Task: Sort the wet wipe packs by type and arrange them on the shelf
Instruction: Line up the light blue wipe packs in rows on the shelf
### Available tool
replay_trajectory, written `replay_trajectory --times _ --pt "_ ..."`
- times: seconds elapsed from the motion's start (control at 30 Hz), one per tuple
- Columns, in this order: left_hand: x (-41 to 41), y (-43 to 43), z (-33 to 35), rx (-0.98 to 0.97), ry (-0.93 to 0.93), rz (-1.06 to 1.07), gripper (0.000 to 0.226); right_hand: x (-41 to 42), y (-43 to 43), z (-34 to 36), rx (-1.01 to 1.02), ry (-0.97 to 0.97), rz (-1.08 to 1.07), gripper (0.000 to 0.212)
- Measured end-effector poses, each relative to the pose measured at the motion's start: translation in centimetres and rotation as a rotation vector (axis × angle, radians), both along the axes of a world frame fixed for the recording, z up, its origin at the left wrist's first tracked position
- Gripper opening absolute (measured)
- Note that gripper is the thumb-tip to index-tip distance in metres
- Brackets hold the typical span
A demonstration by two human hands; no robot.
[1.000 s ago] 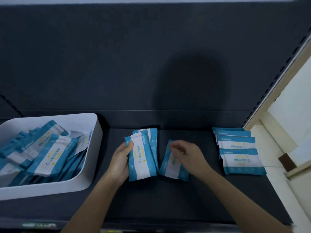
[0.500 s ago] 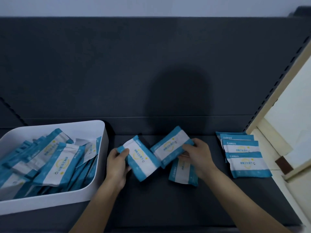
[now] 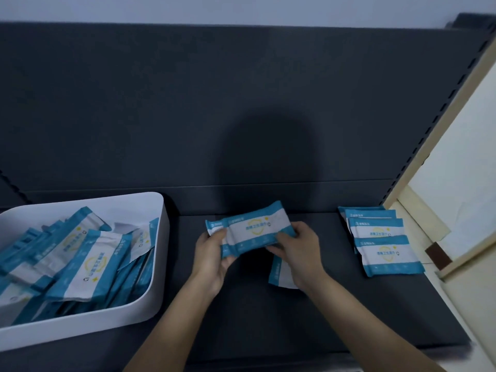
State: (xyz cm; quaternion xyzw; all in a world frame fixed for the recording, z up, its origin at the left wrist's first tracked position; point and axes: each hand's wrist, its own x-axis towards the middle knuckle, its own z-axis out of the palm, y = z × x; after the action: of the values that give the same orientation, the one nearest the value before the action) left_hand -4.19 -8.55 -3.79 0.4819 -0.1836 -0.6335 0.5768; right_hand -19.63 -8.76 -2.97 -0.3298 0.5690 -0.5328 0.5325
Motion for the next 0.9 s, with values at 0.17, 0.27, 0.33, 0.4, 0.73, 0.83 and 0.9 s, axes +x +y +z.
replay_trajectory --times 0.17,0.27,0.33,0.4,0.73,0.83,0.9 --pt "-0.3 0.3 -1.0 -0.018 -0.215 0.04 0.039 -1.4 -0.8 -0.1 -0.142 0.594 0.133 0.011" --pt "0.8 0.2 -2.0 0.014 -0.325 0.128 0.032 -4.8 -1.7 0.0 -0.036 0.968 0.134 0.036" --pt "1.3 0.2 -2.4 0.015 -0.365 0.132 0.03 -6.2 -1.6 -0.7 0.112 1.145 0.239 0.047" --pt "1.3 0.4 -2.6 0.006 -0.409 0.121 0.028 -6.3 -1.0 -1.4 0.181 1.191 0.339 0.05" --pt "0.4 0.6 -2.7 -0.068 -0.723 -0.039 0.023 -4.5 -0.5 -1.5 0.153 0.942 0.385 0.037" --pt "0.5 0.8 -3.1 -0.006 -0.655 0.021 0.027 -4.1 -0.2 -1.8 0.119 0.654 0.215 0.041" --pt "0.6 1.1 -3.4 0.021 -0.594 0.048 0.026 -3.5 -0.1 -1.4 0.13 0.295 0.124 0.05"
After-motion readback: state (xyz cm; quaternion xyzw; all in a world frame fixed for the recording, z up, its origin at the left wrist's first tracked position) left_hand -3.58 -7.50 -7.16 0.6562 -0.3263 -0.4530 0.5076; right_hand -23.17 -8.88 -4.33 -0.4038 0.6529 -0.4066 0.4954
